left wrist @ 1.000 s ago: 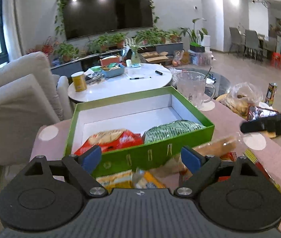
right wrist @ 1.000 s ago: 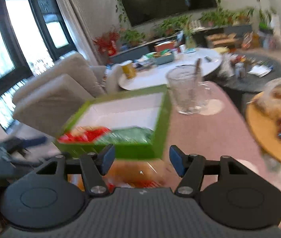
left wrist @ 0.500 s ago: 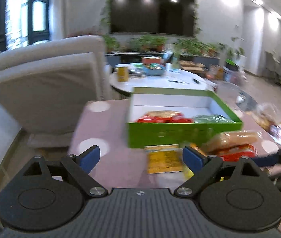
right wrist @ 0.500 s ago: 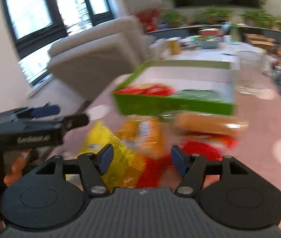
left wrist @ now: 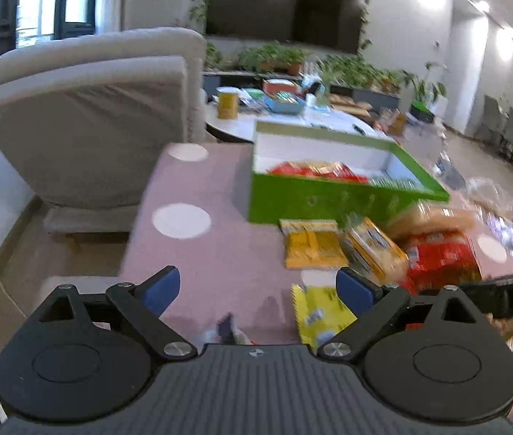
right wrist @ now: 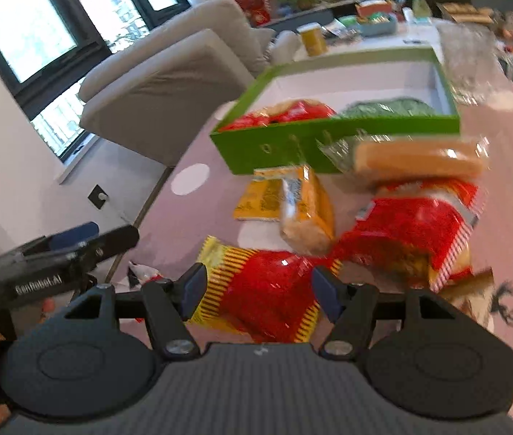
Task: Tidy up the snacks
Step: 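Move the right tool to the red-and-yellow striped bag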
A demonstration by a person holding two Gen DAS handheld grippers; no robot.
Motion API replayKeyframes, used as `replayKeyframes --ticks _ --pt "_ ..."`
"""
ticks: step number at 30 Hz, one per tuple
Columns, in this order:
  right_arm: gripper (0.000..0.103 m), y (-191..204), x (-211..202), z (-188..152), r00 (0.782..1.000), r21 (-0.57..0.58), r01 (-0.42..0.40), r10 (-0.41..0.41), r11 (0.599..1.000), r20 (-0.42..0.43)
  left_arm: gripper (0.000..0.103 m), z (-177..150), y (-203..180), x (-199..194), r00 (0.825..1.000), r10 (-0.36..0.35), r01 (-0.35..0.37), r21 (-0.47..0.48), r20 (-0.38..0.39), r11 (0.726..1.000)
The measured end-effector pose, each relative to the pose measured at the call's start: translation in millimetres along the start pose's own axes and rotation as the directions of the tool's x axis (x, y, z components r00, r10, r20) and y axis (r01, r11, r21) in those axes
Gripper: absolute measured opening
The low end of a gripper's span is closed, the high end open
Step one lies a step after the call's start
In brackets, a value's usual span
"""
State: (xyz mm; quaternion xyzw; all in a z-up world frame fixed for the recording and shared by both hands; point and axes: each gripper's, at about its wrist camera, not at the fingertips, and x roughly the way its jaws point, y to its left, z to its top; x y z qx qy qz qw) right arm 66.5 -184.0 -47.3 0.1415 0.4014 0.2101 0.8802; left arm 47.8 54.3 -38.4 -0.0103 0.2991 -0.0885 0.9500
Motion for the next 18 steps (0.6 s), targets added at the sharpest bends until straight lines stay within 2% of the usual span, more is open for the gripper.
replayKeyframes --ticks 5,10,14,18 --pt "0.054 -2 10 -6 0.999 0.025 0.023 -0.022 0.999 -0.046 0.093 -7 -12 8 1.0 -0.012 0.013 0.061 -0.026 0.998" --pt "0.057 -14 22 -12 0.996 0.042 0.027 -0.023 0.999 -0.091 0.093 -8 -14 14 0.999 -0.023 0.025 0.067 -0.038 0.997" --pt "0.057 -15 16 -15 0.997 0.041 0.021 -0.018 0.999 -0.075 0.093 -10 -18 18 0.996 -0.063 0.068 0.082 -0.058 0.994" --pt "0.057 -16 13 -16 0.998 0.045 0.018 -0.015 0.999 -0.069 0.093 -14 -24 22 0.996 -0.061 0.068 0.122 -0.065 0.99"
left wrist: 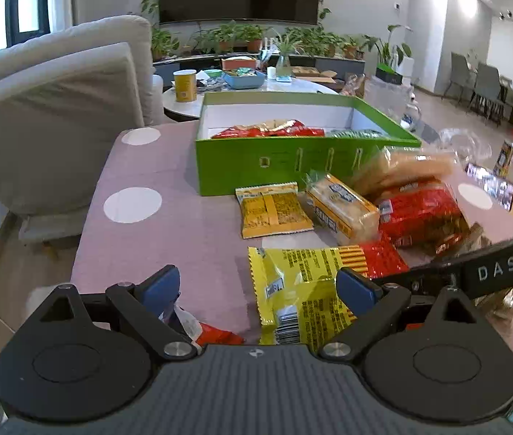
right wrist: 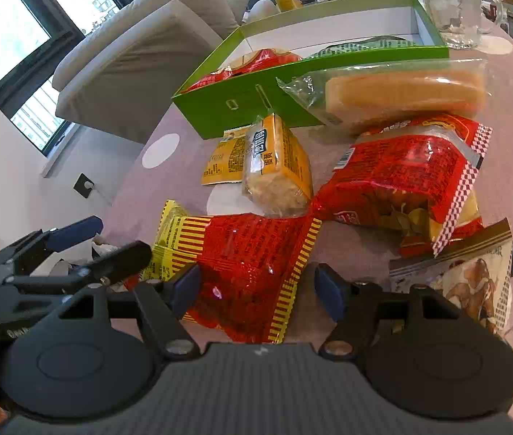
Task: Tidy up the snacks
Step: 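Move the right tool to the red-and-yellow striped bag, then close the right gripper on the red-and-yellow striped bag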
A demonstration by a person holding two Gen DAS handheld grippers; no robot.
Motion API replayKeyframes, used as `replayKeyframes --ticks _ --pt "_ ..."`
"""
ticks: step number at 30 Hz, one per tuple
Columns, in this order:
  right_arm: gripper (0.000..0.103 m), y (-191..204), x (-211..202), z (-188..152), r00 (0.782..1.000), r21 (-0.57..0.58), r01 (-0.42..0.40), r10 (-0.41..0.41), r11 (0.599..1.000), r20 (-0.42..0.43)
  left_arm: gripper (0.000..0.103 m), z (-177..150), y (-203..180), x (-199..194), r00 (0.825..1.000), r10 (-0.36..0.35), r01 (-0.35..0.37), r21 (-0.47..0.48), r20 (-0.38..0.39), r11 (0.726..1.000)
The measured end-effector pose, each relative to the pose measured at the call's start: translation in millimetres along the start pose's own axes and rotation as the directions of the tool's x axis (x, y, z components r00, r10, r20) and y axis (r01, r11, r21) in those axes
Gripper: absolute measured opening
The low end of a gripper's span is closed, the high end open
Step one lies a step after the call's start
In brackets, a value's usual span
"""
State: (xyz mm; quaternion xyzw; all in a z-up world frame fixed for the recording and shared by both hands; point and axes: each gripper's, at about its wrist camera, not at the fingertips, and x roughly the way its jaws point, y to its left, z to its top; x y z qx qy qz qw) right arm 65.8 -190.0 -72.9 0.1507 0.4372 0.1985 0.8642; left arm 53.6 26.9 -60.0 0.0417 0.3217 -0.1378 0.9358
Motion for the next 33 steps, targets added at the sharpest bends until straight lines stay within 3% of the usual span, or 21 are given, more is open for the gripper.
replayKeyframes --ticks 8,18,22,26,33 --pt "0.058 -5 -3 1 1.0 0.015 0.004 -0.005 1.0 0.006 0.093 3 -1 2 1.0 -0.003 0.003 -0.001 -0.003 1.0" --pt "0.059 -14 -16 4 0.999 0.051 0.029 -0.031 0.998 0.038 0.093 10 -3 -6 0.997 -0.053 0.054 -0.012 0.057 0.998" --pt "0.059 -14 -19 6 0.998 0.046 0.024 -0.026 0.999 0.054 0.093 8 -9 0 0.996 -0.089 0.089 0.008 0.026 0.996" --pt "0.058 -18 -12 7 0.999 0.074 0.023 -0.026 0.997 0.027 0.086 1 -16 16 0.992 -0.117 0.118 0.018 -0.047 0.993" --pt "0.058 -16 -8 8 1.0 0.072 0.008 -0.008 0.997 0.013 0.086 -4 -9 27 0.979 -0.189 0.185 -0.052 -0.079 0.981"
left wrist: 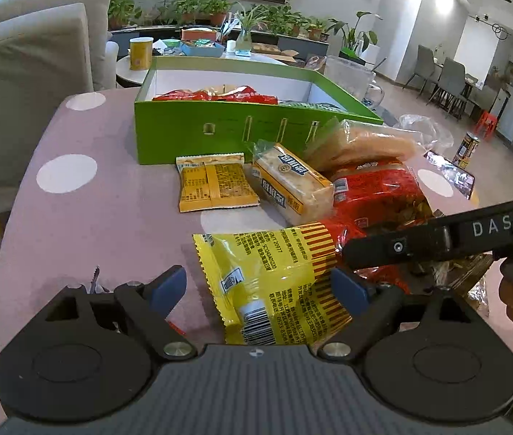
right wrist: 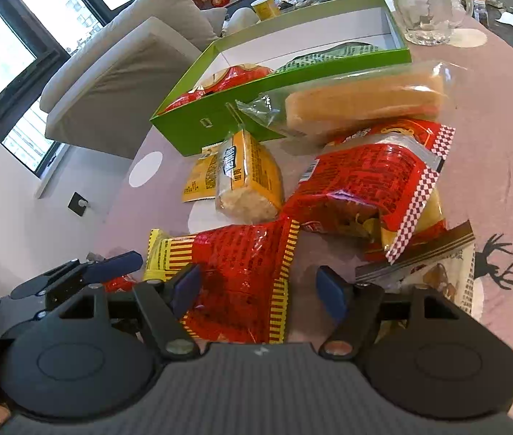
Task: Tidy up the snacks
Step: 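Close the right gripper on the red-and-yellow striped bag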
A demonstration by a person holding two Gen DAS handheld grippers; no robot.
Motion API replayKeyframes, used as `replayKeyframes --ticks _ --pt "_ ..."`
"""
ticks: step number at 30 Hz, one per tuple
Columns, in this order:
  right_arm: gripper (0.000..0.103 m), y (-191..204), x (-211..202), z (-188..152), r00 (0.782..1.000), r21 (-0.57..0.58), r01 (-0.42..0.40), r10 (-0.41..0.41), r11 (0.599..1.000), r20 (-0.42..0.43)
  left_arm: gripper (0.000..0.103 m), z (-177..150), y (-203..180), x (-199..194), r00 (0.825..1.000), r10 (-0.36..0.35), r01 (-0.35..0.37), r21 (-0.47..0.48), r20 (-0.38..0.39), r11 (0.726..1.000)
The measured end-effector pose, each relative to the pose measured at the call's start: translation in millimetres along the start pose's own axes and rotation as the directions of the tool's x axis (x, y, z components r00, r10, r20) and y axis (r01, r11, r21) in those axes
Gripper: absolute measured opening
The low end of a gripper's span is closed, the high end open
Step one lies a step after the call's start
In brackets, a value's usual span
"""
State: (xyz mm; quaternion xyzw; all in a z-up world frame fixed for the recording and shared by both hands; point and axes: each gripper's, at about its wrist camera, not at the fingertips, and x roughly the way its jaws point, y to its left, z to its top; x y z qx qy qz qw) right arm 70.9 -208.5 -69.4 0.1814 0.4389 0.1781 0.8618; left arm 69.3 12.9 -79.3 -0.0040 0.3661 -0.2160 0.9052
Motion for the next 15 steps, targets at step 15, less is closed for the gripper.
replayKeyframes --ticks 15 --pt "0.049 4.5 7.0 3.1 0.999 -0.004 -0.038 0.038 0.999 -0.008 0.067 0.1 -9.7 -6.9 1.0 -0.02 0.019 0.05 0.019 0.999"
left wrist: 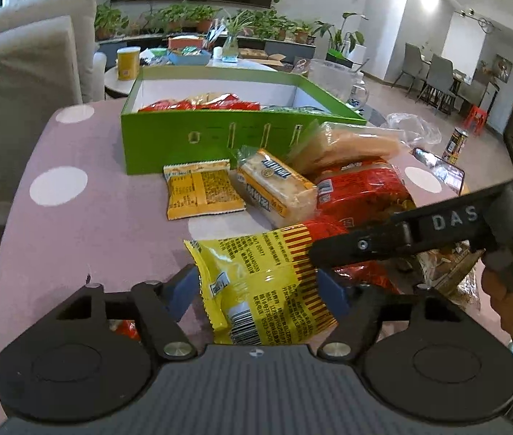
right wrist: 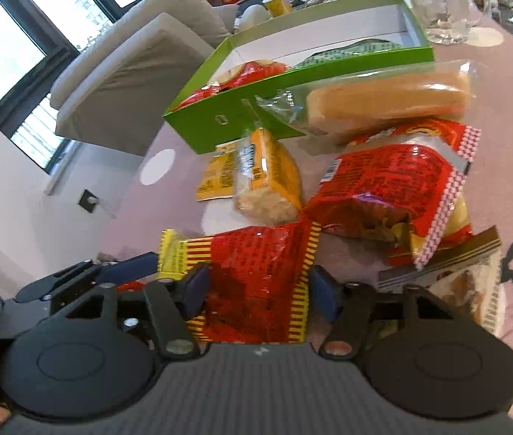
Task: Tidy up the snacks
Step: 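Close the right gripper on the red-and-yellow striped bag, then carry the striped bag with the right gripper over the green box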
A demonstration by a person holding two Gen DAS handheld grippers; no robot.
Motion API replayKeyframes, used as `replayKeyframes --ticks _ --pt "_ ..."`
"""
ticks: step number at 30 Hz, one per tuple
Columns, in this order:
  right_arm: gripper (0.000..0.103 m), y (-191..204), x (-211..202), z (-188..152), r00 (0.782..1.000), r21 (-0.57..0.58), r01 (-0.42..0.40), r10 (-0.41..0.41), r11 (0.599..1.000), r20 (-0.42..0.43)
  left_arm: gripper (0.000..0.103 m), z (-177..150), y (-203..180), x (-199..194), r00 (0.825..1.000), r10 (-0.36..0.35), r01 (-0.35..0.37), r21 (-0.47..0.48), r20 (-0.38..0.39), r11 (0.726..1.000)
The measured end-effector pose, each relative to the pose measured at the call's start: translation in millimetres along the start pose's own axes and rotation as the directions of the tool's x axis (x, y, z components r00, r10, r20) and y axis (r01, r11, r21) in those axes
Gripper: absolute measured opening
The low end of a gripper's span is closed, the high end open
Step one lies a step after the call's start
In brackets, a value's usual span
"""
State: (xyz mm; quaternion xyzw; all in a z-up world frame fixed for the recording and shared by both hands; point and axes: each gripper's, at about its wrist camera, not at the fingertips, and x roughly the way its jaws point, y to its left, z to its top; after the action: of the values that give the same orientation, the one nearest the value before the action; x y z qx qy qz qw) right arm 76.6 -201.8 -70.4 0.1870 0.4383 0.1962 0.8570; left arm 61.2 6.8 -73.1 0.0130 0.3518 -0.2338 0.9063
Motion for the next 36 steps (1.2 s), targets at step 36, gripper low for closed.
replayKeyframes --ticks 36 --pt "0.049 -21 -47 121 0.952 -0.098 -0.026 0.055 0.995 0.302 0.067 156 -48 39 0.975 0.025 -0.073 0.21 0.221 0.975"
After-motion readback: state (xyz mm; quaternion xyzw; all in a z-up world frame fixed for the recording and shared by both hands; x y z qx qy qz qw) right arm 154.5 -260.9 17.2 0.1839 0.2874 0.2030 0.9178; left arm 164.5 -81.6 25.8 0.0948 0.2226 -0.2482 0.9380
